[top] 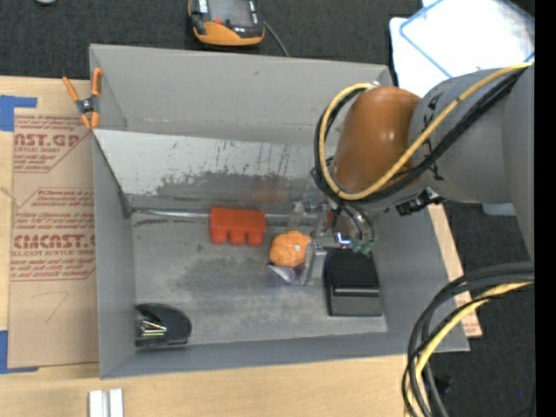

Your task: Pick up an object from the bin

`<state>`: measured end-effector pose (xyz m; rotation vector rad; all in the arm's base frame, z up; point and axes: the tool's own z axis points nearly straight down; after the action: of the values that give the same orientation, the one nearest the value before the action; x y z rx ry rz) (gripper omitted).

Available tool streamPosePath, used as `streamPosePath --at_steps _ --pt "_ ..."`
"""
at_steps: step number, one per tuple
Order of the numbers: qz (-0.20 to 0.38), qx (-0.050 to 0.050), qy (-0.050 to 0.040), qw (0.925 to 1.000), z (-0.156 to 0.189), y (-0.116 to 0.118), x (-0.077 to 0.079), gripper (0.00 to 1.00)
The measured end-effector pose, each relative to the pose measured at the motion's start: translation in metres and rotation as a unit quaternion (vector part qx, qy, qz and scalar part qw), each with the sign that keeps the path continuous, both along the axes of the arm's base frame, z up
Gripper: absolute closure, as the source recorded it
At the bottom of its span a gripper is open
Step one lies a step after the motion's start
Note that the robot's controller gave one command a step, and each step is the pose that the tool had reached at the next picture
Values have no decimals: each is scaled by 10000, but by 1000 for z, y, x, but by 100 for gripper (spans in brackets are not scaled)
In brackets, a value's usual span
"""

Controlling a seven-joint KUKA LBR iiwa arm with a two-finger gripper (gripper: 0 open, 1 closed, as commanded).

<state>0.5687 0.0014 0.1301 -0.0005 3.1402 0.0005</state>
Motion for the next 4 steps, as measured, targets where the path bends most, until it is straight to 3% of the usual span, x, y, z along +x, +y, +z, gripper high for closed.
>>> streamPosePath --at_steps 1,2,3,4 --pt "0 0 0 10000 0 0 0 0" --pt "-250 7 7 9997 -42 -9 0 0" --pt "-86 1 -6 10000 64 -12 1 0" --pt "-186 8 7 9998 -12 -21 -4 0"
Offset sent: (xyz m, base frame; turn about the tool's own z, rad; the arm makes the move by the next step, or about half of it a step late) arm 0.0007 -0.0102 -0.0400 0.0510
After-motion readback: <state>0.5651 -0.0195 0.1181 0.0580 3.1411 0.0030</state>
